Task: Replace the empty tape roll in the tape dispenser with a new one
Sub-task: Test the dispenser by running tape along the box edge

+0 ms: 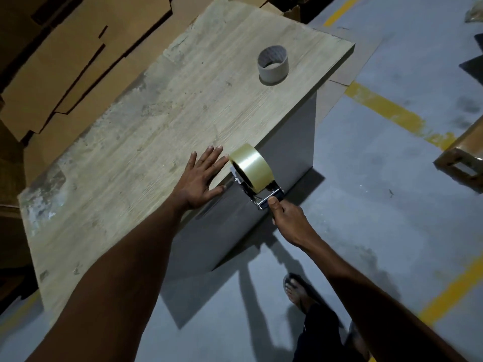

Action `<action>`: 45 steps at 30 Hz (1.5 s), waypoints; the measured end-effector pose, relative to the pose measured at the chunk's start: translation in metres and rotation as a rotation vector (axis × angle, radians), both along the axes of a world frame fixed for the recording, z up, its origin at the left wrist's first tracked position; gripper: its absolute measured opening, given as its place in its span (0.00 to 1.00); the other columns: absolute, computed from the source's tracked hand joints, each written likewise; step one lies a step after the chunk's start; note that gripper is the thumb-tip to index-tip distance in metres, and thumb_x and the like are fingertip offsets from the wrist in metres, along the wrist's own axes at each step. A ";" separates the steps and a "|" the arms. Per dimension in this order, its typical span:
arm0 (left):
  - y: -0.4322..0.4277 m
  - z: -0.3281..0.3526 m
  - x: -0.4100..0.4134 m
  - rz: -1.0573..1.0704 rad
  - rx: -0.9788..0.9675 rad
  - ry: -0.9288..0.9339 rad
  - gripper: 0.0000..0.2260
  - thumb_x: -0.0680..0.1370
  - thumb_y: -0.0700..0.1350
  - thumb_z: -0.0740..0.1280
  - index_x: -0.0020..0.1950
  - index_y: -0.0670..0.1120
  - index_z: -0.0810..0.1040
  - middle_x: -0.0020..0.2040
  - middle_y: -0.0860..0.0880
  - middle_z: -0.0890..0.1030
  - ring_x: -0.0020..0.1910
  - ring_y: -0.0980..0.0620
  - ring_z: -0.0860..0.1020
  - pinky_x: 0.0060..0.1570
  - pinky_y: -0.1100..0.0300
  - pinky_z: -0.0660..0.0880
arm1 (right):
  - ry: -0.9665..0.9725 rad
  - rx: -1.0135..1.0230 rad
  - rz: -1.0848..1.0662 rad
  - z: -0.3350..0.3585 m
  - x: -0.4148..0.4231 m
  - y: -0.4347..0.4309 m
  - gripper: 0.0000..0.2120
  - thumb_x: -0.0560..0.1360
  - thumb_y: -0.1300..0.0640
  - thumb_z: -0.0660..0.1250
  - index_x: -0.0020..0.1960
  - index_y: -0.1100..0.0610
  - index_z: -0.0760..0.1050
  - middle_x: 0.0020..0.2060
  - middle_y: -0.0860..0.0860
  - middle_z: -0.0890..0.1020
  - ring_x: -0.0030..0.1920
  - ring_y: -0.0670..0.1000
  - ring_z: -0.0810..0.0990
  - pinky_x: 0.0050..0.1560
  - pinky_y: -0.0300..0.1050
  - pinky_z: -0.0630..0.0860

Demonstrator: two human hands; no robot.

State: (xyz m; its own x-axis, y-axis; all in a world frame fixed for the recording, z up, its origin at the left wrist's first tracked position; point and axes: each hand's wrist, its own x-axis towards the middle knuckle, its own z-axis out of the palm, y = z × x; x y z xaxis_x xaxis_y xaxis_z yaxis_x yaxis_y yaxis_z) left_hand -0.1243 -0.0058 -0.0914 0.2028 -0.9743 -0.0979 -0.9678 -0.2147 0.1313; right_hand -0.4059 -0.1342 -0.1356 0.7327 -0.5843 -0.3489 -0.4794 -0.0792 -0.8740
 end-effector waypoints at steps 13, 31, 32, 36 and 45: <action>-0.002 -0.002 -0.001 0.016 -0.038 0.014 0.36 0.80 0.64 0.58 0.84 0.51 0.55 0.85 0.47 0.51 0.84 0.46 0.47 0.78 0.32 0.45 | -0.081 0.114 -0.034 -0.015 0.009 -0.003 0.38 0.72 0.19 0.44 0.35 0.52 0.71 0.32 0.54 0.80 0.35 0.56 0.79 0.41 0.52 0.76; -0.003 0.004 0.001 0.075 0.093 -0.040 0.38 0.77 0.70 0.55 0.85 0.59 0.49 0.85 0.51 0.42 0.84 0.49 0.39 0.78 0.32 0.38 | -0.091 0.808 -0.456 -0.019 0.002 -0.005 0.37 0.76 0.25 0.56 0.48 0.59 0.79 0.29 0.52 0.76 0.24 0.48 0.70 0.26 0.41 0.67; -0.003 0.004 0.000 0.082 0.094 -0.041 0.38 0.77 0.71 0.55 0.85 0.59 0.49 0.85 0.51 0.42 0.84 0.49 0.39 0.77 0.32 0.38 | -0.095 0.808 -0.466 -0.016 -0.003 -0.007 0.37 0.77 0.25 0.56 0.48 0.60 0.79 0.29 0.52 0.76 0.24 0.49 0.70 0.26 0.42 0.67; -0.004 0.006 0.000 0.097 0.103 -0.045 0.39 0.76 0.72 0.54 0.84 0.60 0.48 0.85 0.52 0.41 0.84 0.50 0.39 0.76 0.29 0.39 | -0.105 0.791 -0.516 0.000 -0.025 -0.023 0.37 0.79 0.27 0.54 0.50 0.62 0.79 0.30 0.54 0.76 0.26 0.52 0.69 0.27 0.44 0.67; -0.001 0.006 -0.002 0.220 0.116 -0.076 0.44 0.74 0.76 0.56 0.84 0.60 0.43 0.85 0.52 0.39 0.84 0.49 0.38 0.75 0.26 0.39 | -0.148 0.577 -0.428 0.060 -0.041 -0.085 0.42 0.78 0.25 0.51 0.53 0.65 0.80 0.32 0.57 0.78 0.27 0.54 0.73 0.28 0.44 0.71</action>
